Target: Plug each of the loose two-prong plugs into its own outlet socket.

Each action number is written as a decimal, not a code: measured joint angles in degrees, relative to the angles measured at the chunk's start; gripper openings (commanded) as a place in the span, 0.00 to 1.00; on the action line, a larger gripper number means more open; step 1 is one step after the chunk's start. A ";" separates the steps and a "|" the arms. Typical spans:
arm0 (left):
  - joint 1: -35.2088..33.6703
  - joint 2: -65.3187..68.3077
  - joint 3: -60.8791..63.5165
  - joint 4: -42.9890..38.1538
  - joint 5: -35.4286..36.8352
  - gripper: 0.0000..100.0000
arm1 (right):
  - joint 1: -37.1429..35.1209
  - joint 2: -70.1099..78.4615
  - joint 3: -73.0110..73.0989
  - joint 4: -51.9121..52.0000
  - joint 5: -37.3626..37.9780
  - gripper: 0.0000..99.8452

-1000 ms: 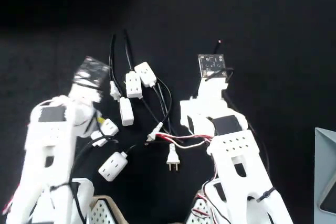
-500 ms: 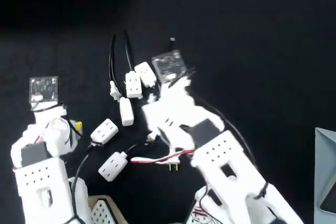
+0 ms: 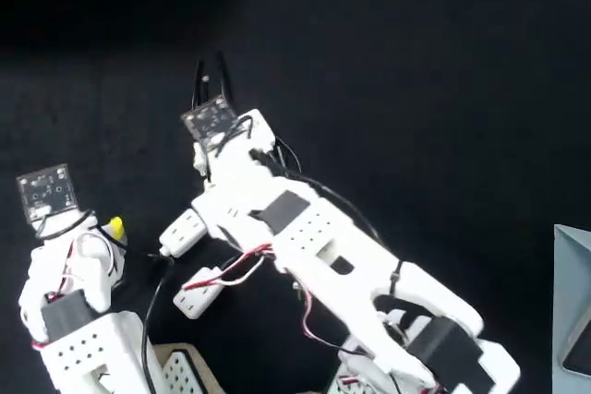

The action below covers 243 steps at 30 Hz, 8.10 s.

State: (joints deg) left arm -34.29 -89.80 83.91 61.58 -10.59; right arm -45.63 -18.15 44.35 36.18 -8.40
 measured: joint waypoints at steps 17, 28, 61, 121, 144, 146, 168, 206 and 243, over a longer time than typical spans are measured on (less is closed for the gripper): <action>-0.62 -4.48 1.32 0.00 0.00 0.25 | -3.60 1.14 5.19 -15.03 2.02 0.01; -0.62 -4.92 1.85 0.00 0.00 0.25 | -3.60 10.73 3.87 -17.67 2.46 0.01; -0.62 -5.01 1.85 0.00 0.00 0.25 | -3.69 16.35 1.32 -12.57 11.69 0.01; 3.69 -5.01 3.43 0.00 0.00 0.26 | -3.69 10.81 3.78 -10.46 10.02 0.14; 13.98 -5.01 -2.46 3.96 -3.43 0.25 | 9.05 -30.86 5.45 33.14 4.22 0.01; 17.85 -4.66 -6.24 7.91 -4.22 0.25 | 15.82 -33.05 8.00 33.41 5.98 0.01; 34.02 54.07 -24.53 5.01 -7.65 0.26 | 27.60 -37.54 22.95 18.90 6.77 0.01; 29.71 87.21 -65.58 -12.22 -7.74 0.03 | 27.60 -37.54 27.25 12.04 6.59 0.01; 35.34 136.79 -131.60 -3.60 -4.57 0.27 | 27.60 -37.54 27.25 11.96 6.59 0.01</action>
State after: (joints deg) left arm 1.05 46.99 -47.69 57.98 -15.16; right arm -18.02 -55.69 71.60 48.13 -1.80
